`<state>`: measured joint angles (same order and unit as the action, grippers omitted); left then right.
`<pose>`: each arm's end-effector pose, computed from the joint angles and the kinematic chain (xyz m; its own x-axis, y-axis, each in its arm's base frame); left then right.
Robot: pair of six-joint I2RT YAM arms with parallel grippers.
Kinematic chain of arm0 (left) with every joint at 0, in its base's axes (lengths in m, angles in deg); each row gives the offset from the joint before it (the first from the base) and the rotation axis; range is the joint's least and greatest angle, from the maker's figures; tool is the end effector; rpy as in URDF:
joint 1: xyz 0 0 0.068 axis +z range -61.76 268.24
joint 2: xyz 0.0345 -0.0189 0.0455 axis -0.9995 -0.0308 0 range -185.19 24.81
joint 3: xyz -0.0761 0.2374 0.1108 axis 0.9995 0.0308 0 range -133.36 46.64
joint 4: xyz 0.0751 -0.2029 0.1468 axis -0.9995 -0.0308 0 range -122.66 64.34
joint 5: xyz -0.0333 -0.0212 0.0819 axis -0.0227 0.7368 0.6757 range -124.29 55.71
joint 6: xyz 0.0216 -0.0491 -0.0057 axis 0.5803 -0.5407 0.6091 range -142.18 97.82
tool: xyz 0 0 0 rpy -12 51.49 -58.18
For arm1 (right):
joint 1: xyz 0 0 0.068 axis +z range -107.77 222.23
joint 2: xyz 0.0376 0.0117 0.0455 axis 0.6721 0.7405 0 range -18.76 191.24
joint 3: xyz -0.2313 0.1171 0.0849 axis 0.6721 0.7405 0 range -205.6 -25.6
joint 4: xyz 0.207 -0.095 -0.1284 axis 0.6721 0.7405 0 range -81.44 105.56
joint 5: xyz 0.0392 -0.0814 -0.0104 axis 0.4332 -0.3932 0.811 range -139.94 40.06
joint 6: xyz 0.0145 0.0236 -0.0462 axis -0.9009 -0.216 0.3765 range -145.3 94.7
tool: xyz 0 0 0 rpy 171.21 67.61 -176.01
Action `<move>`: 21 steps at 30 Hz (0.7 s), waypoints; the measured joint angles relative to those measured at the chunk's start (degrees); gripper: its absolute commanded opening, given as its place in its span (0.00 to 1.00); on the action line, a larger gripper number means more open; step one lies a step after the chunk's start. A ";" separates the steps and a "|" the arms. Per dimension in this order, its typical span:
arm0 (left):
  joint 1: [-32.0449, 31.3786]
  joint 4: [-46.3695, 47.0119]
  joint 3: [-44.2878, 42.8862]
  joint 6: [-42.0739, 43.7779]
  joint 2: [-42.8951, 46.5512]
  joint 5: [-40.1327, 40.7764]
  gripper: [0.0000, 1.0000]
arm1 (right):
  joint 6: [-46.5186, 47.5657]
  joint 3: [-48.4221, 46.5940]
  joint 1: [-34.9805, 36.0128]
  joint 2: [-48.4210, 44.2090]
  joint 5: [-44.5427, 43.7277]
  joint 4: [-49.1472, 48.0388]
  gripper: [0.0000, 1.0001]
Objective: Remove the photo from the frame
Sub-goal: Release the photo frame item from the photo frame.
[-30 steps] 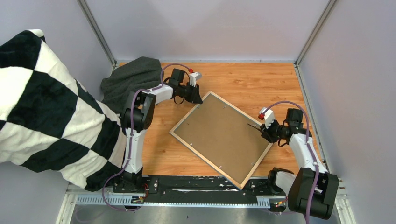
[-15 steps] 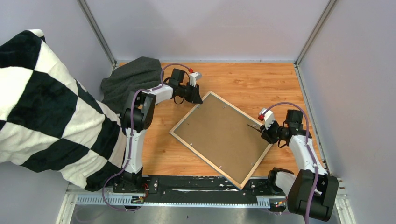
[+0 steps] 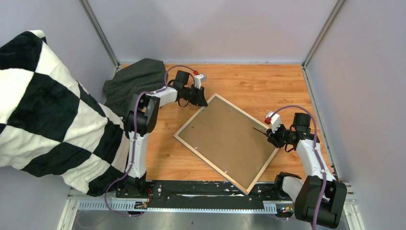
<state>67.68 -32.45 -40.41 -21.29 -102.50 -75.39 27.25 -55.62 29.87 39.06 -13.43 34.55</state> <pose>0.4360 -0.1884 0.1371 -0.6747 0.2655 -0.6887 0.6945 0.5442 -0.4706 0.1850 -0.0188 0.1930 -0.3432 -0.5780 -0.7404 -0.7300 0.6602 -0.1770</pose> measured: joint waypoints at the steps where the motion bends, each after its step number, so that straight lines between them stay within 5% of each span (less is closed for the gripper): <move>1: 0.00 0.00 0.02 0.00 0.00 0.00 0.00 | 0.00 0.02 0.00 0.00 0.00 0.02 0.00; 21: 0.00 0.00 0.00 -0.02 0.00 -0.02 0.00 | 10.54 1.44 0.00 -3.28 0.48 0.48 0.00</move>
<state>67.68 -32.45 -40.41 -21.32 -102.50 -75.41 37.79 -54.18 29.87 35.78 -12.95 35.04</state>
